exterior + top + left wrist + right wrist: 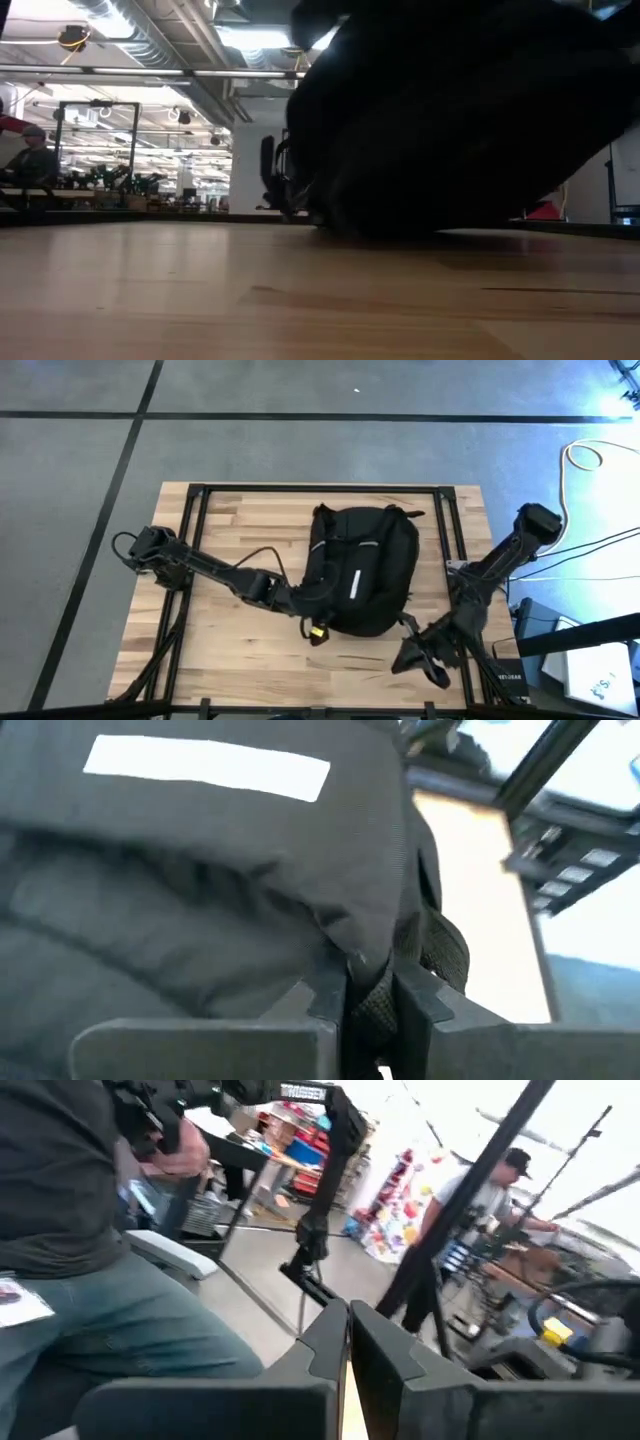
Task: Unpack backpack
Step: Open the black backpack
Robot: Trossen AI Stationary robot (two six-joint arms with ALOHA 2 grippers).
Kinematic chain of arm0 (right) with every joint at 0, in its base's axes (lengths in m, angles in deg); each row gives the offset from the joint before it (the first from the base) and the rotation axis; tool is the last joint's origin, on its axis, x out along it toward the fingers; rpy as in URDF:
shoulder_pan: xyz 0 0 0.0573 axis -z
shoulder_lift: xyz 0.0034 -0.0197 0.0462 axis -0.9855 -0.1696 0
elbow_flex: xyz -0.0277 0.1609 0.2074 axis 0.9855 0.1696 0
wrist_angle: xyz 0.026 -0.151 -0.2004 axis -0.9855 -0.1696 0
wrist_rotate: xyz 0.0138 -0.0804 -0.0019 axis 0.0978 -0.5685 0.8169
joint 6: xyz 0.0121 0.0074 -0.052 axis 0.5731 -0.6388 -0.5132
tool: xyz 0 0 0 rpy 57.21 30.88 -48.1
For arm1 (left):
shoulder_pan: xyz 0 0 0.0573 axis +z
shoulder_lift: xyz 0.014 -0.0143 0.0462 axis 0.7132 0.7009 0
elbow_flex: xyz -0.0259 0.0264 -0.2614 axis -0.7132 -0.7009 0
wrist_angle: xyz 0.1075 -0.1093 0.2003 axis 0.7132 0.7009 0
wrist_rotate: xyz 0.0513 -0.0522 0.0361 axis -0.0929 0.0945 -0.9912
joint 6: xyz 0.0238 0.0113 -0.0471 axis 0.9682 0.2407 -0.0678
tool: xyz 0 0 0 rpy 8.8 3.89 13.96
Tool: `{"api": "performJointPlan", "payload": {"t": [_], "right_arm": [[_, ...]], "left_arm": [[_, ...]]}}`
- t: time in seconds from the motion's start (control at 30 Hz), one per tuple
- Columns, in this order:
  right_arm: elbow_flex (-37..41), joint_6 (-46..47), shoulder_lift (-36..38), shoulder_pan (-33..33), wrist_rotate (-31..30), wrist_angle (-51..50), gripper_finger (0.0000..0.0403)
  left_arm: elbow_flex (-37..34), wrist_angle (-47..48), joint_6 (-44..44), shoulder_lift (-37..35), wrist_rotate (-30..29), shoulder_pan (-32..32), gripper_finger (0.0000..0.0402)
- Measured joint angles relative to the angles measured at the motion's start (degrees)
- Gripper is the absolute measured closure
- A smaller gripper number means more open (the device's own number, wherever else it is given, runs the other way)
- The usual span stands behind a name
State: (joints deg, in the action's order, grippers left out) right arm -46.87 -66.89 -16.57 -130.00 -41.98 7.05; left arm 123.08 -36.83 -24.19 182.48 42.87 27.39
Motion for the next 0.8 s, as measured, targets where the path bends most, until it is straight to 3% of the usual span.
{"api": "performJointPlan", "payload": {"t": [0.13, 0.27, 0.47, 0.57, 0.8], "right_arm": [[-0.6, -0.1, -0.1, -4.1, -11.3, -6.7, 0.0403], [-0.8, 0.1, 0.0, -8.3, -24.2, -6.8, 0.0403], [-0.8, 0.3, 0.0, -13.6, -37.1, -8.0, 0.0403], [-0.8, 0.2, 0.0, -16.5, -38.5, -7.9, 0.0403], [-0.8, 4.8, -0.1, -18.5, -35.6, -7.6, 0.0402]], "left_arm": [[0.0, -6.5, 4.5, 0.0, 0.4, 0.9, 0.0376], [0.0, -11.6, 5.8, 0.0, 0.6, 2.2, 0.0375], [0.0, -19.5, 5.9, -0.8, 1.1, 4.4, 0.0375], [0.0, -21.1, 5.8, -2.1, 1.4, 5.8, 0.0375], [0.0, -25.2, -1.9, -5.3, 2.5, 9.6, 0.0375]]}}
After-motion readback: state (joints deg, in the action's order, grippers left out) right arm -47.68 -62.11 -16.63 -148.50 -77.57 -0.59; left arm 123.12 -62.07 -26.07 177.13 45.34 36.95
